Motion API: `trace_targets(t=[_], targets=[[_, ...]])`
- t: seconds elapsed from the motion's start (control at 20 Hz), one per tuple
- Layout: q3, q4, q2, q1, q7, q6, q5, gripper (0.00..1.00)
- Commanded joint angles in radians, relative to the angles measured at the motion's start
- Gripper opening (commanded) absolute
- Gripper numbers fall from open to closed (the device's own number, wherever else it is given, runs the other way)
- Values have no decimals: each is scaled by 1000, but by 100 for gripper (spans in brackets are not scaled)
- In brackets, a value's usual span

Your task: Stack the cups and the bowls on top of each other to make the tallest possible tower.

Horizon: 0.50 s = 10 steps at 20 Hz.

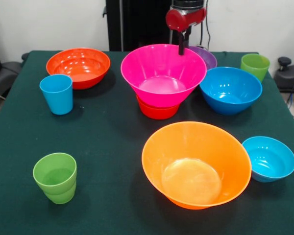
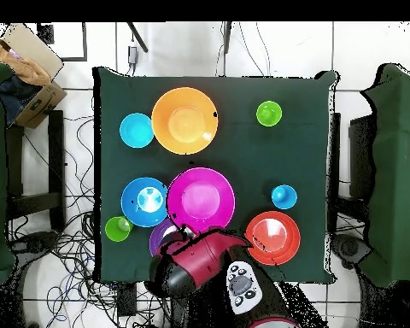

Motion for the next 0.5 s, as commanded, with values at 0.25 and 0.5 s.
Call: trace_targets(t=[0.25,0.5], targets=[[23,-29,55,-23,41,-14,-86,0],[33,-30,52,-33,32,-7,-86,0]])
